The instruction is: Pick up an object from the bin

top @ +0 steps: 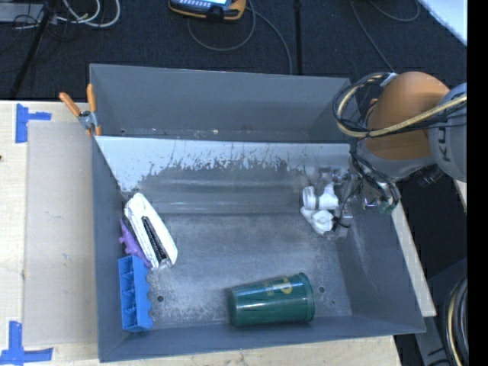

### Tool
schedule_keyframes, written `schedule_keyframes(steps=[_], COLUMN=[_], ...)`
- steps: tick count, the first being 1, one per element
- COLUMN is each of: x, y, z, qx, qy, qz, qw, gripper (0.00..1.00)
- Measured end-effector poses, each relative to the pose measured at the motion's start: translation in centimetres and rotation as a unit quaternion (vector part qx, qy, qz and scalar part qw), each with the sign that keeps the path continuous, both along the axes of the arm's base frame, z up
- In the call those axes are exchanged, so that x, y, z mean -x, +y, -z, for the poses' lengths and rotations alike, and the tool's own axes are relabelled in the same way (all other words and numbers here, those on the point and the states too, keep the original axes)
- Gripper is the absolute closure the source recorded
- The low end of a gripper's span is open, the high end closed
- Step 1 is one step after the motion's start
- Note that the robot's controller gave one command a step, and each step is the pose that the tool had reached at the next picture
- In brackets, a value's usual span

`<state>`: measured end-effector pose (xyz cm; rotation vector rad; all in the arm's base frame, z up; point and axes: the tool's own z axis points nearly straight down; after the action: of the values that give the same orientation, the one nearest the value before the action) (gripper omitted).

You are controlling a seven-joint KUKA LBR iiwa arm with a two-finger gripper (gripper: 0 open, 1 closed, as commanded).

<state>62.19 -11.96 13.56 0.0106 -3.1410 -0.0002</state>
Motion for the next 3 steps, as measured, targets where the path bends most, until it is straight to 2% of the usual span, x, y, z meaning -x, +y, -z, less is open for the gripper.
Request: schedule_keyframes(steps=[1,2,3], x=[0.0,0.6,0.6], y=[0.0,-0.4,-0.4], z=[0.0,5.5,5.5], qx=[0.000,-0.004,-0.004], qy=[0.0000,-0.0114,-0.0112], qz=[0.000,0.109,0.109], qw=[1.0000,0.9939,0.9940], gripper=[0.00,1.00,1.00])
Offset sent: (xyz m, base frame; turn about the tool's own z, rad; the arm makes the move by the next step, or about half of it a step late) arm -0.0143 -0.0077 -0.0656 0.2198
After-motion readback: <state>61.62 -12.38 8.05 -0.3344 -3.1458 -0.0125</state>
